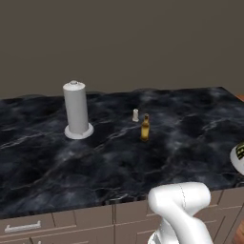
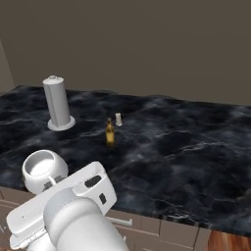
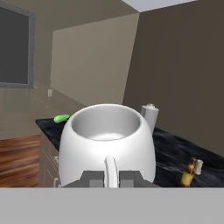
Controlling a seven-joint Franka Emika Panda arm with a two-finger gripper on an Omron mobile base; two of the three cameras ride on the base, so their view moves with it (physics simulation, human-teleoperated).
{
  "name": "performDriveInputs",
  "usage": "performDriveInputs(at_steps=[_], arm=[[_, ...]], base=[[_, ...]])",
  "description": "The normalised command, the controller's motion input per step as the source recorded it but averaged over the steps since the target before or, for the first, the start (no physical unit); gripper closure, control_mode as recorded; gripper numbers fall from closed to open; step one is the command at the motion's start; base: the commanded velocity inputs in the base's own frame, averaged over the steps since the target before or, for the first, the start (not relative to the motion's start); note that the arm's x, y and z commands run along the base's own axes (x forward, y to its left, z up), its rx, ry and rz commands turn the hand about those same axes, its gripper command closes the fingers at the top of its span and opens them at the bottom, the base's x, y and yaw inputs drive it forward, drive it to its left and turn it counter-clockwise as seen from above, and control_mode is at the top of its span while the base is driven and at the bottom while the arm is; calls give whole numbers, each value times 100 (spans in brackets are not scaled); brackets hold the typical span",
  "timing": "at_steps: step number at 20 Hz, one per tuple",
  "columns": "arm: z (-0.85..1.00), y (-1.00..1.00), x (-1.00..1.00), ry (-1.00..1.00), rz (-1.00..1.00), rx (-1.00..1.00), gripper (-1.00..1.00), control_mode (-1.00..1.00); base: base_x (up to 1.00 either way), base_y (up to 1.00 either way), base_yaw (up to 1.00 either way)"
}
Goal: Open the cabinet directly in front. Then move the beer and the mug to the dining counter with the candle on it.
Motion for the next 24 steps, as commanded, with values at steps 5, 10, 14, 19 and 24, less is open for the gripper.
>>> performDriveInputs(at_steps=[5, 10, 14, 19, 24], arm=[[0, 0, 0, 0, 0, 0, 100, 100], [0, 0, 0, 0, 0, 0, 100, -100], [0, 0, 0, 0, 0, 0, 100, -100], [0, 0, 0, 0, 0, 0, 100, -100], [0, -1, 33, 0, 0, 0, 100, -100]], base=[[10, 0, 0], [3, 0, 0], [0, 0, 0], [0, 0, 0], [0, 0, 0]])
